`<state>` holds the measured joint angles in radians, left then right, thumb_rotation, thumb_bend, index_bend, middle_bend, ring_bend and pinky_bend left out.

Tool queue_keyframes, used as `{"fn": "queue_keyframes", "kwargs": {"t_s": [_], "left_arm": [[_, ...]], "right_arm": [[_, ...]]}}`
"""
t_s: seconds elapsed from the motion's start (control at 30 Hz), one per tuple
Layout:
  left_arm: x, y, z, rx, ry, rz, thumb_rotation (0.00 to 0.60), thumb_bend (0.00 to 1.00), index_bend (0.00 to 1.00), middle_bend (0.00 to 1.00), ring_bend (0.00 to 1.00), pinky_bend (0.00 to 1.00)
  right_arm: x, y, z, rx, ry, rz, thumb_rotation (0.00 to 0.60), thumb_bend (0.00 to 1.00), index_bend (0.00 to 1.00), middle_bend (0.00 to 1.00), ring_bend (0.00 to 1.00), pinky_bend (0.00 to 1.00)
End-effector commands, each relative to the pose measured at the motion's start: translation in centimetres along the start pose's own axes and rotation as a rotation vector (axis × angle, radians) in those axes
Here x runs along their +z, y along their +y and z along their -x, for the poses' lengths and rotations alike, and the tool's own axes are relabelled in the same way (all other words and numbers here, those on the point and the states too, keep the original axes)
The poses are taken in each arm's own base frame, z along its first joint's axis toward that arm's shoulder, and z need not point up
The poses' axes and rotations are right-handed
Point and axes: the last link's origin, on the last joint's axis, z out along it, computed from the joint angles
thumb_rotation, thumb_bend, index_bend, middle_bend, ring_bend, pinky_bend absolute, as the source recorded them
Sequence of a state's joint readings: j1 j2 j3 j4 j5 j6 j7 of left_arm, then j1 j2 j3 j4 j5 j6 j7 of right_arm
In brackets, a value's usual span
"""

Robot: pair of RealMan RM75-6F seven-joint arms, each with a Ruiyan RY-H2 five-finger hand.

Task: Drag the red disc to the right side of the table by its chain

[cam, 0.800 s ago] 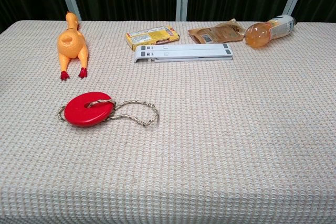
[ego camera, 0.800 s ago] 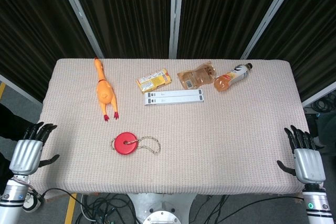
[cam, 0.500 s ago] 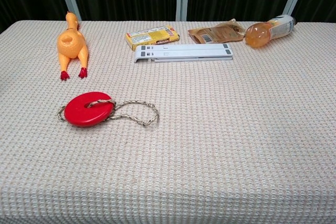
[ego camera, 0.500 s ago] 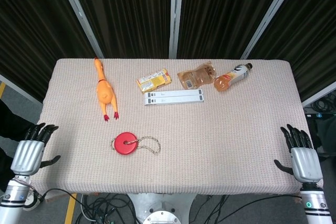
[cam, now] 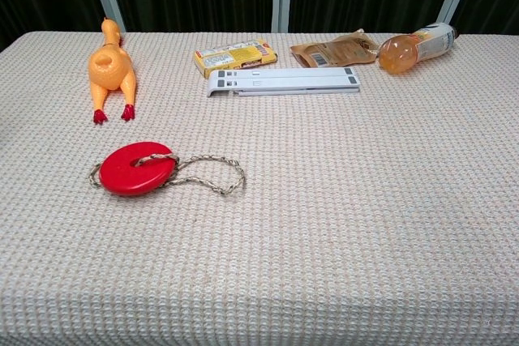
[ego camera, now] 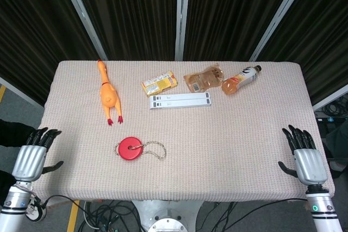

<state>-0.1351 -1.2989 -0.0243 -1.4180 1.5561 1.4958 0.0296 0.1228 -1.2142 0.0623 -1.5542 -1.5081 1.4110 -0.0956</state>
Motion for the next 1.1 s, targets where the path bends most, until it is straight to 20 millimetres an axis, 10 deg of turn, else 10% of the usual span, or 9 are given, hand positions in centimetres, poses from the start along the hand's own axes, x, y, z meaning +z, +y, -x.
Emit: {"fn": "queue_keyframes", "kwargs": {"t_s": [0.03,0.3,0.77,1.1], "left_arm": [[0.0,0.1,-0.1,-0.006,0.007,0.001,0.600,0.02,0.19,0.17,0.10,0.15],[-0.3,-0.1,0.5,-0.013,0.001,-0.013,0.600,0.02,0.19,0.17,0.10,0.15],[-0.6,-1.2,0.6,-0.011,0.004,-0.044,0.600,0.02,0.19,0.17,0.10,0.15],[-0.9,-1.9,0.5,-0.004,0.003,-0.059,0.600,0.02,0.19,0.17,0.10,0.15]], "right_arm": [[0.5,-0.7,-0.1,-0.006,-0.011,-0.029,0.600,0.10,0.00,0.00,0.00,0.00],[4.0,-6.8,-0.7,-0.087,-0.092,-0.264,0.600,0.10,0.00,0.00,0.00,0.00],[11.2,-23.1,1.7,-0.158,-0.272,-0.717,0.600,0.12,0.00,0.00,0.00,0.00],[13.6,-29.6,4.0,-0.205,-0.382,-0.847,0.600,0.18,0.00,0.00,0.00,0.00]]}}
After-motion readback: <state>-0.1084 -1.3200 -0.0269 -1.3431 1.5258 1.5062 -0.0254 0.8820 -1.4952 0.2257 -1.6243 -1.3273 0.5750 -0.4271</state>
